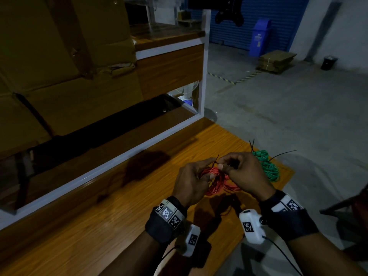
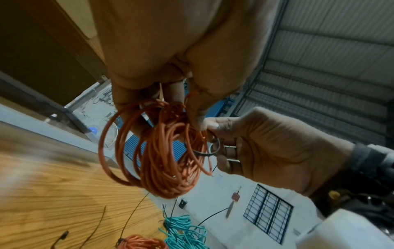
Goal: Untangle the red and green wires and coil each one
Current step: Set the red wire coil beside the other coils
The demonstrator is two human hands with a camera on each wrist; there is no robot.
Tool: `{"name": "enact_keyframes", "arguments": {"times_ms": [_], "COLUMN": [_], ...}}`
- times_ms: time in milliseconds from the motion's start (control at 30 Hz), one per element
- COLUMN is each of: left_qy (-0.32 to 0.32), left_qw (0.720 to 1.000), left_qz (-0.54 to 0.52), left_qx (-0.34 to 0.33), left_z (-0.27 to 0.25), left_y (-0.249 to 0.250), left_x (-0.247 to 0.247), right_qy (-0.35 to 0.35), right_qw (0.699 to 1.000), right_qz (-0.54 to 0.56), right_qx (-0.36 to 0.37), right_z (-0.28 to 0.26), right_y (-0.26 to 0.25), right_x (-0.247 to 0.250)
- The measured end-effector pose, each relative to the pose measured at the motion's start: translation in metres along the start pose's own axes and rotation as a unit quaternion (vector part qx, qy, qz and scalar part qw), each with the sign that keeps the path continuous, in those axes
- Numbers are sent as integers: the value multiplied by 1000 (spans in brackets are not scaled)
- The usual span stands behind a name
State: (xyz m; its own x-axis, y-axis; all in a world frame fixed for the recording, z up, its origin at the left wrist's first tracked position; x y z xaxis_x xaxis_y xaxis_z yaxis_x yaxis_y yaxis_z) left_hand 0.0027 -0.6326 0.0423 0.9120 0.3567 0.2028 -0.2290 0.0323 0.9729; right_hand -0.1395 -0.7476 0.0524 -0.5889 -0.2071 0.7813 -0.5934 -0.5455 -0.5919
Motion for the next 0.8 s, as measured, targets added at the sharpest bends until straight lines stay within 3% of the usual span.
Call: {"name": "enact_keyframes", "arguments": {"times_ms": [167, 400, 600, 800], "left_qy": [-3, -33, -44, -64], "left_qw": [1000, 999, 997, 997], "left_qz": [-15, -7, 40, 48], "left_qx": [1, 3, -48, -10], "left_z": [2, 2, 12, 7], "left_y": [-2, 8, 27, 17], "left_x": [-1, -3, 6, 0], "right_qy": [-3, 20, 57, 110], "right_qw": [998, 999, 997, 986], "right_qz": [56, -8, 4, 122], "right_qx": [12, 40, 61, 23], "right_z": [2, 12, 19, 38], "right_y": [-1, -6, -19, -22], "right_x": [9, 14, 29, 56]}}
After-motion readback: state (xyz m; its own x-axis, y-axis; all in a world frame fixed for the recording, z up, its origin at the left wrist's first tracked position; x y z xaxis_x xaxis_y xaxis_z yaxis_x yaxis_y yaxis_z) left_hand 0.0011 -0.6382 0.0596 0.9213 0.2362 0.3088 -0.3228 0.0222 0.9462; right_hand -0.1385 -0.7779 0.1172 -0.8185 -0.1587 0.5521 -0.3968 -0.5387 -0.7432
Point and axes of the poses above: each hand's wrist, its own z-axis towards the middle knuckle, its own x-axis out of the back of the hand, y = z × x, the point moved 3 cm from there along z, towards the middle knuckle, and after that the axes turned 15 degrees about -z, right-handed, at the moved point
